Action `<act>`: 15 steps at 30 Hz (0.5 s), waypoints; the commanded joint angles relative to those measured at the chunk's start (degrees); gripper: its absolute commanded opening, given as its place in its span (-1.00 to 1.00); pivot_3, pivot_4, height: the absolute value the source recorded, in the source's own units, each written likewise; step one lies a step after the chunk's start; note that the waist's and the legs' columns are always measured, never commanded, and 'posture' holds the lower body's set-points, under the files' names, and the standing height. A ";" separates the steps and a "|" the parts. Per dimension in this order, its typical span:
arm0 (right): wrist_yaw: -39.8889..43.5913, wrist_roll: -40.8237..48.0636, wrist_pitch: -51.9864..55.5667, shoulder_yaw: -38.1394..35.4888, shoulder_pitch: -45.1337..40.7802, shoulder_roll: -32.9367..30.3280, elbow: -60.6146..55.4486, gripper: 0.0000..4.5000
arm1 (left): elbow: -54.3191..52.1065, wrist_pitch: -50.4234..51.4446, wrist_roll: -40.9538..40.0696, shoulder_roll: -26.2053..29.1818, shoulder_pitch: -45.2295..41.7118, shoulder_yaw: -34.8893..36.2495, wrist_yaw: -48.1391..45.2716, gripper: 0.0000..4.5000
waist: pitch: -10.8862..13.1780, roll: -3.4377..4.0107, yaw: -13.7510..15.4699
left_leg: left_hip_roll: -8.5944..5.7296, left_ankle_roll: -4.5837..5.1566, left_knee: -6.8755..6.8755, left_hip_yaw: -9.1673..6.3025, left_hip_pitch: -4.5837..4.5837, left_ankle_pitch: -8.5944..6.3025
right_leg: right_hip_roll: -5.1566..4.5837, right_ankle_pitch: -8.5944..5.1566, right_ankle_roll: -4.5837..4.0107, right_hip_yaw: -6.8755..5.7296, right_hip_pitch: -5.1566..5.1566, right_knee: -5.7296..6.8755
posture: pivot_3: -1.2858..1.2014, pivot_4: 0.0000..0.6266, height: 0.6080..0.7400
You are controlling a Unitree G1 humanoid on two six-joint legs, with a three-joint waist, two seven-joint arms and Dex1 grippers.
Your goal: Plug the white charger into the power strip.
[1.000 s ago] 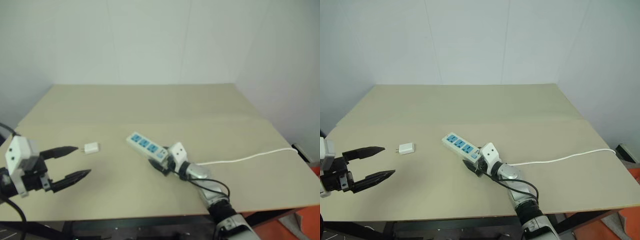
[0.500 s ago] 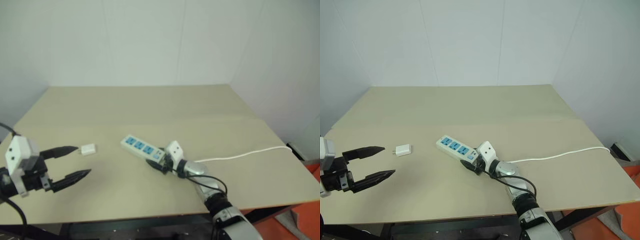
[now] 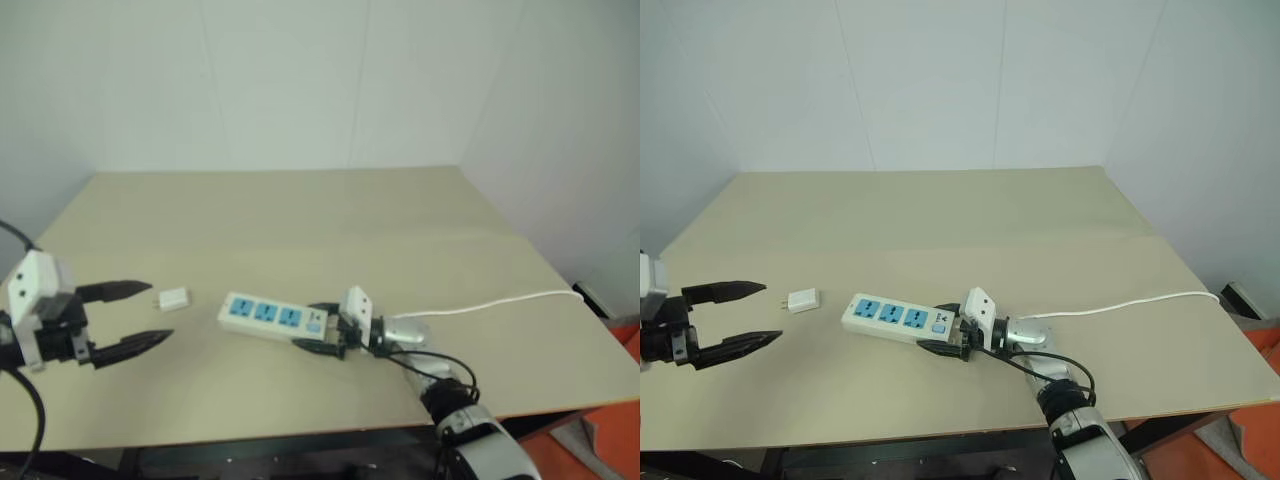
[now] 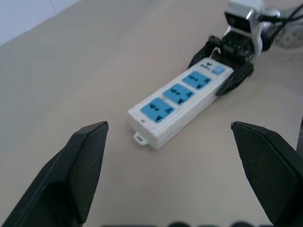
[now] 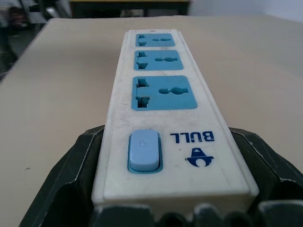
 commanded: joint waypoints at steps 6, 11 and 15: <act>5.34 -0.44 -7.24 0.39 -4.05 3.03 8.70 0.52 | 24.70 -13.24 22.31 9.43 -24.90 -25.32 -1.12 1.00 | 0.03 0.02 0.58 | 0.39 -0.04 -0.03 0.01 0.08 -0.02 | 0.40 -0.15 -0.24 0.01 -0.04 0.28 | 0.03 -0.52 1.00; 4.00 -1.81 -7.19 0.20 -4.24 3.41 9.56 0.52 | 41.12 -21.18 38.47 6.47 -47.01 -41.92 -3.48 1.00 | 0.03 -0.02 0.48 | 0.57 -0.03 -0.02 0.03 0.08 -0.01 | 0.70 -0.01 -0.04 0.04 -0.04 0.39 | 0.03 -0.52 1.00; 3.08 -2.23 -6.37 0.04 -3.78 3.07 8.87 0.52 | 51.74 -29.70 48.31 3.61 -58.08 -49.87 -3.96 1.00 | 0.03 -0.02 0.22 | 0.73 -0.08 -0.02 0.02 0.09 -0.05 | 0.93 -0.02 -0.07 0.15 -0.08 0.40 | 0.03 -0.52 1.00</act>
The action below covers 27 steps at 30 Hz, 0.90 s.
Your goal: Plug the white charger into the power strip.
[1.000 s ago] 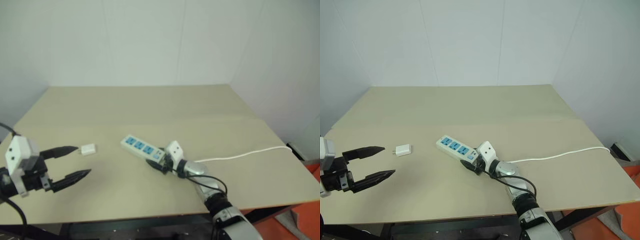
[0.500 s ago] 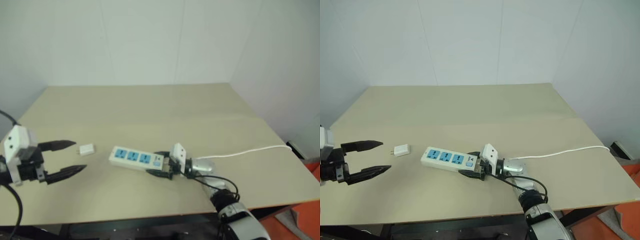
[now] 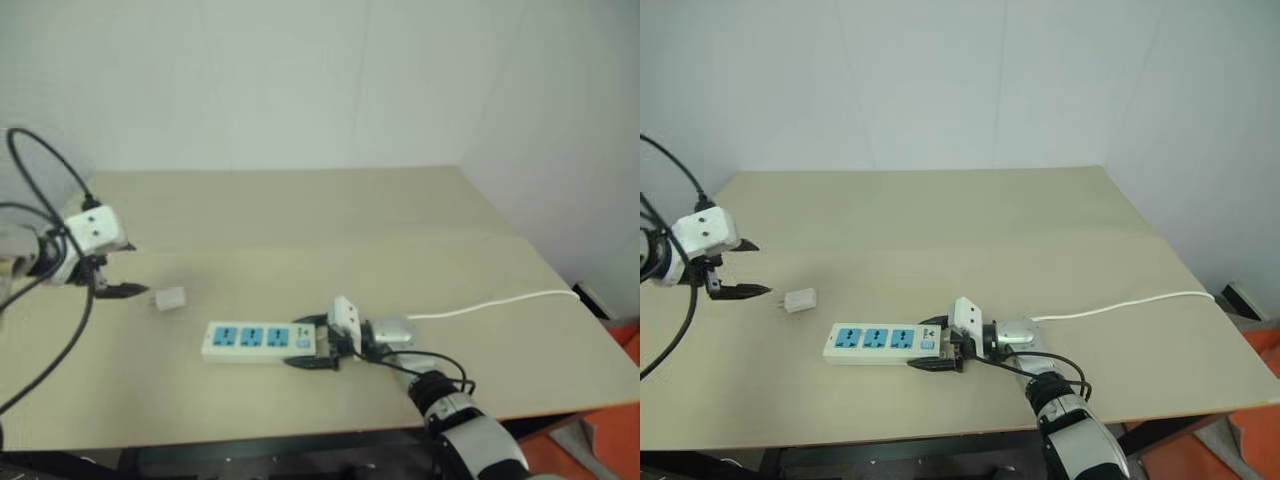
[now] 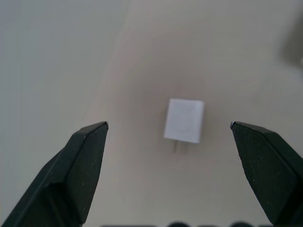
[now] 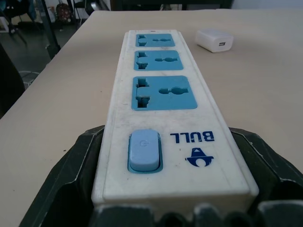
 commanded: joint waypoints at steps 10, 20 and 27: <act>-3.89 0.36 0.91 -1.12 1.18 -0.01 -4.18 0.52 | 8.00 -12.57 14.85 -5.57 -3.64 -8.65 2.50 1.00 | 0.00 0.00 0.25 | 0.04 -0.06 0.01 0.06 0.01 -0.03 | 0.06 -0.01 -0.02 0.19 -0.04 0.08 | 0.03 -0.52 1.00; -5.51 0.60 2.10 -1.20 1.42 0.42 -5.03 0.52 | 6.81 -11.90 22.00 -9.71 0.11 -9.98 12.89 1.00 | 0.00 -0.01 0.69 | 0.03 -0.05 0.04 0.07 0.06 -0.03 | 0.13 -0.01 -0.02 0.36 -0.03 0.18 | 0.03 -0.52 1.00; -5.77 0.52 2.48 -1.03 1.74 0.52 -5.41 0.52 | 7.15 -11.36 24.64 -13.31 1.29 -10.52 18.33 1.00 | 0.00 -0.02 1.07 | 0.04 -0.05 0.05 0.15 0.16 -0.03 | 0.35 -0.01 -0.02 0.76 -0.04 0.27 | 0.03 -0.52 1.00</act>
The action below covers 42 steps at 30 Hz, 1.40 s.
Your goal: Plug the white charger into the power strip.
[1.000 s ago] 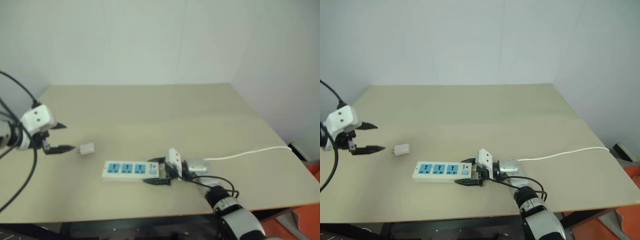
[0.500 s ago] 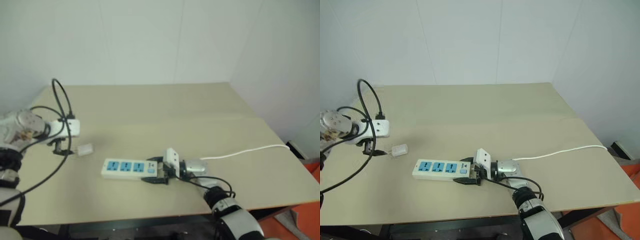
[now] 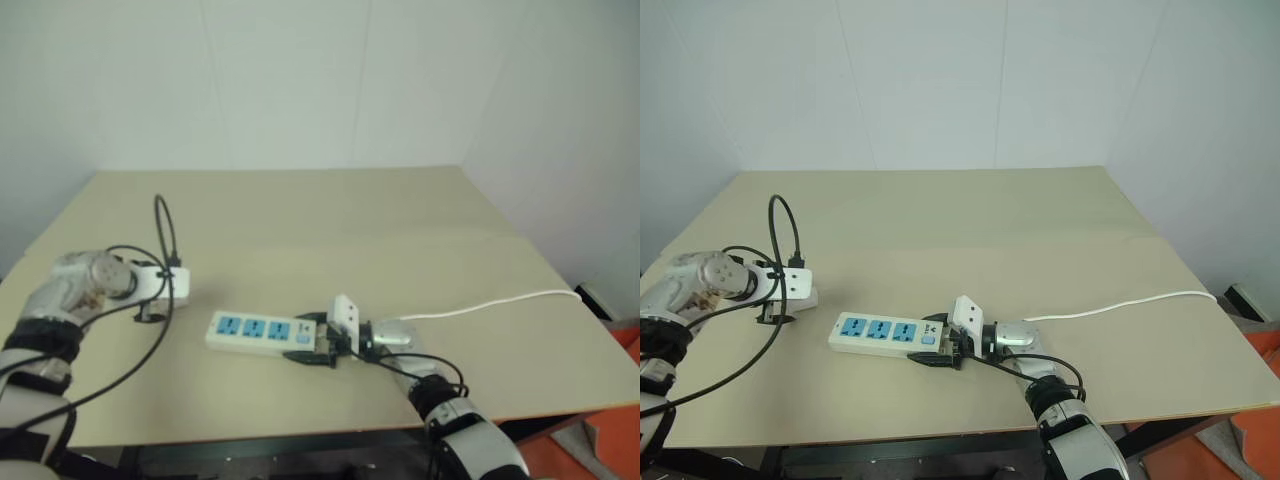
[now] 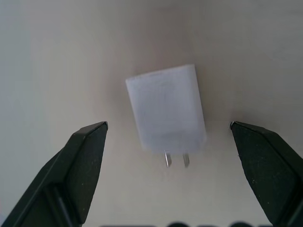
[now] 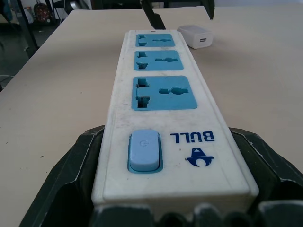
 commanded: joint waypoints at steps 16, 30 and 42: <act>-0.56 1.12 0.45 -0.38 0.17 0.95 -3.08 0.52 | 9.92 0.76 8.14 -8.01 -3.09 -2.11 16.70 0.50 | -0.03 0.01 0.99 | -0.02 -0.02 0.00 0.45 0.80 -0.01 | 0.02 -0.11 -0.17 0.53 0.21 0.64 | 0.03 -0.52 1.00; -0.52 1.11 1.24 -0.20 0.98 0.68 -4.68 0.52 | 13.22 -0.77 5.73 -8.11 -5.52 -1.42 11.66 -0.56 | -0.03 0.00 0.76 | -0.03 -0.02 0.00 0.48 0.77 -0.02 | 0.04 -0.09 -0.13 0.58 0.19 0.62 | 0.03 -0.52 1.00; -1.19 0.85 1.63 0.10 1.59 0.93 -5.66 0.52 | 23.27 -0.56 1.76 -7.68 -21.05 0.85 2.47 -0.56 | 0.27 -0.52 0.70 | -0.01 -0.03 0.00 0.47 0.51 -0.02 | 0.07 -0.08 -0.11 0.54 0.03 0.49 | 0.03 -0.52 1.00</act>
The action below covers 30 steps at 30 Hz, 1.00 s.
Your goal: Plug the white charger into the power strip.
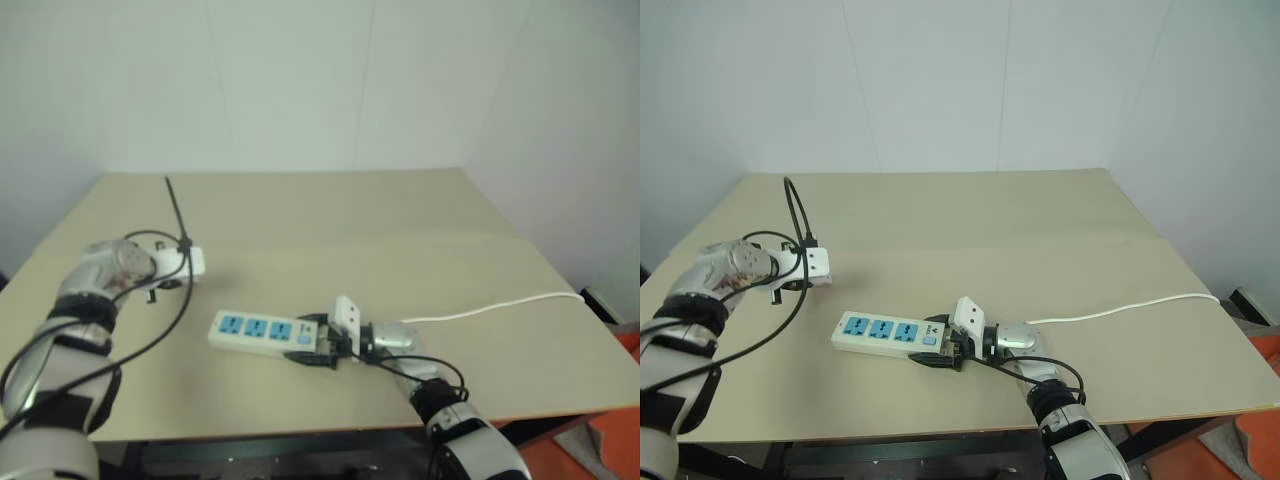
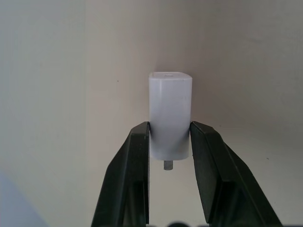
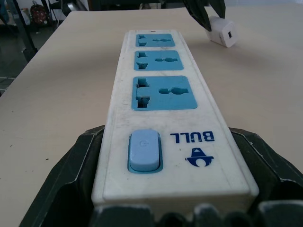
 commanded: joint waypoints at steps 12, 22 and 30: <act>-1.70 0.73 0.38 0.05 0.73 1.23 -3.35 0.52 | -1.84 -0.72 -10.56 4.91 -10.16 4.25 -27.94 -0.56 | 0.11 -0.18 -1.12 | 0.00 -0.10 0.00 0.00 -0.25 -0.07 | 0.00 0.00 0.04 0.00 -0.08 -0.24 | 0.03 -0.52 1.00; -1.48 0.86 0.71 0.17 -0.01 1.13 -2.58 0.52 | -15.22 1.89 -17.61 13.47 1.71 -2.09 -40.23 -0.56 | 0.11 -0.18 -1.72 | 0.03 -0.09 0.00 -0.02 -0.23 -0.07 | 0.01 -0.01 0.03 0.04 -0.11 -0.15 | 0.03 -0.52 1.00; -0.92 1.04 1.52 0.39 0.61 1.01 -3.78 0.52 | -18.18 1.31 -15.59 13.16 5.93 -2.85 -40.20 -0.56 | 0.10 -0.19 -1.34 | 0.03 -0.09 0.16 -0.03 -0.23 -0.07 | 0.01 -0.10 -0.11 0.04 -0.10 -0.04 | 0.03 -0.52 1.00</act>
